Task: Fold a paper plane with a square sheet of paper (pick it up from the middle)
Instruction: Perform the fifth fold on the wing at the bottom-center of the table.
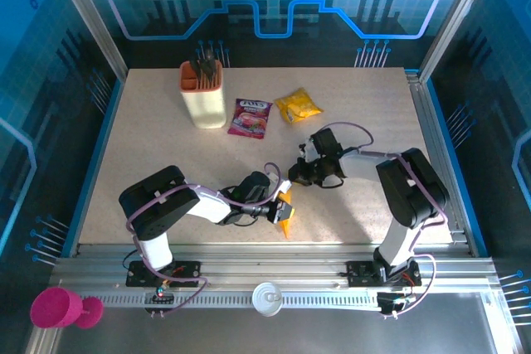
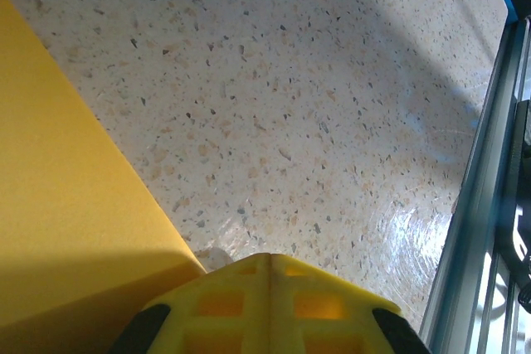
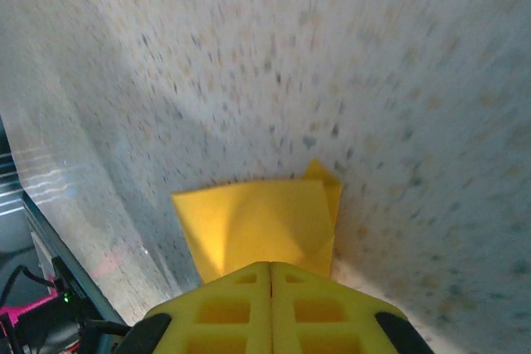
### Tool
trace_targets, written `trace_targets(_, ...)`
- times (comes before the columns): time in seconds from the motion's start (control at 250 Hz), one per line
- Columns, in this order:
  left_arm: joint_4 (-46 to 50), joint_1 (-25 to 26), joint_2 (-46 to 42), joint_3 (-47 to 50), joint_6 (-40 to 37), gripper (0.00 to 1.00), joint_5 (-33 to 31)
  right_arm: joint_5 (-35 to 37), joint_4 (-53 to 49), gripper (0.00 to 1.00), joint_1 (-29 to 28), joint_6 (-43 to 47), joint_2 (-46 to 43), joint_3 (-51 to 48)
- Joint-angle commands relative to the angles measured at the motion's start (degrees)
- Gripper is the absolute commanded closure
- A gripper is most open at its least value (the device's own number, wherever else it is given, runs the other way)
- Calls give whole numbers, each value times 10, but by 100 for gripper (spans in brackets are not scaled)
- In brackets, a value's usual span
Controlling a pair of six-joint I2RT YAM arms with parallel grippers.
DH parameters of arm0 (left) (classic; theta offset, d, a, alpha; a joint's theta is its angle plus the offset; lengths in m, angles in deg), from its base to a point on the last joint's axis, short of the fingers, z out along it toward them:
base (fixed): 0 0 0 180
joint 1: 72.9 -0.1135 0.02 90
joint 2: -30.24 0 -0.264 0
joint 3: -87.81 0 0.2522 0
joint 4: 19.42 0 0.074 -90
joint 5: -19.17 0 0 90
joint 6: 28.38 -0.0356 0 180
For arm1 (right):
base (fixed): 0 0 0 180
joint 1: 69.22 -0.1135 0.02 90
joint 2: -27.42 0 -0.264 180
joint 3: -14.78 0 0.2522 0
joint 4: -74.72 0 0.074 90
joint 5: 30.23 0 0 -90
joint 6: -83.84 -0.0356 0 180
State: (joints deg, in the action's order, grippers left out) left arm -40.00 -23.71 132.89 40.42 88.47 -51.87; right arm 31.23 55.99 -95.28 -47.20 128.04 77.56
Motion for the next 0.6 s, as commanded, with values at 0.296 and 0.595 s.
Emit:
trace_targets(0.296,166,12,35,26,-21,100,-3,3,-3,95,44,8,72,68)
trace_targets(0.595,168,5,-47,-13,20,91,4,-28,-46,93,88,36,-30,65)
